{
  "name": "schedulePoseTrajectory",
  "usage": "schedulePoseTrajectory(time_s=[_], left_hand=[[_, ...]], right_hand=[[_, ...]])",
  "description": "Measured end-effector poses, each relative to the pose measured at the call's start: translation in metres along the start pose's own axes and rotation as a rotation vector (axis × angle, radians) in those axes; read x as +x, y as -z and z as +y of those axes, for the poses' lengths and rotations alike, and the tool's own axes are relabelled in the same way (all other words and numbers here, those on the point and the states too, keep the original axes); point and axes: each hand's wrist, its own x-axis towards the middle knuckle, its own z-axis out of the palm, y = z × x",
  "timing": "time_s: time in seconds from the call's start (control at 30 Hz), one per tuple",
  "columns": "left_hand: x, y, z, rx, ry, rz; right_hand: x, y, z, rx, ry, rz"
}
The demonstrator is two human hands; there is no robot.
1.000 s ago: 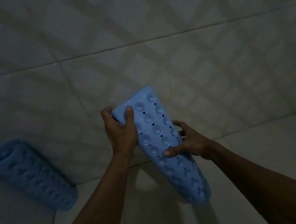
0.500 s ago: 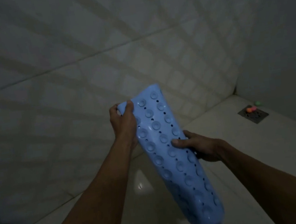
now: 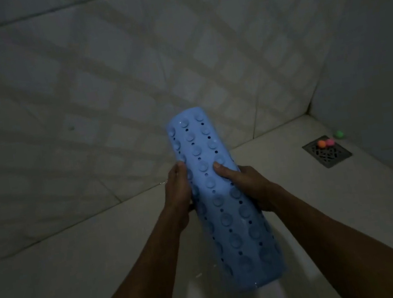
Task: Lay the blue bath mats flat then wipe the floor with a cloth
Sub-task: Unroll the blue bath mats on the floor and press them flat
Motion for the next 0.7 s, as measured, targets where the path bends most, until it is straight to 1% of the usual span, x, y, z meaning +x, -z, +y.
schedulePoseTrajectory(time_s=[0.13,0.3,0.43,0.5,0.57,0.7], left_hand=[[-0.014,-0.022,-0.033,-0.065,0.106,-0.016],[-0.025,-0.056,-0.059,-0.099,0.170,0.091],[-0.026,-0.084,-0.081,-0.107,0.157,0.172],[-0.021,-0.101,-0.094,-0.100,0.159,0.148],[-0.015,-0.116,-0.109,-0.110,0.149,0.090],[-0.010,-0.147,-0.136,-0.120,0.137,-0.013]], right_hand=[[0.025,0.021,0.010,-0.016,0.007,-0.058],[0.037,0.046,0.034,-0.122,-0.048,-0.035],[0.034,0.070,0.054,-0.142,-0.041,-0.067],[0.033,0.086,0.064,-0.177,-0.025,-0.025],[0.035,0.103,0.077,-0.206,0.002,0.008],[0.034,0.139,0.093,-0.255,0.034,-0.016]])
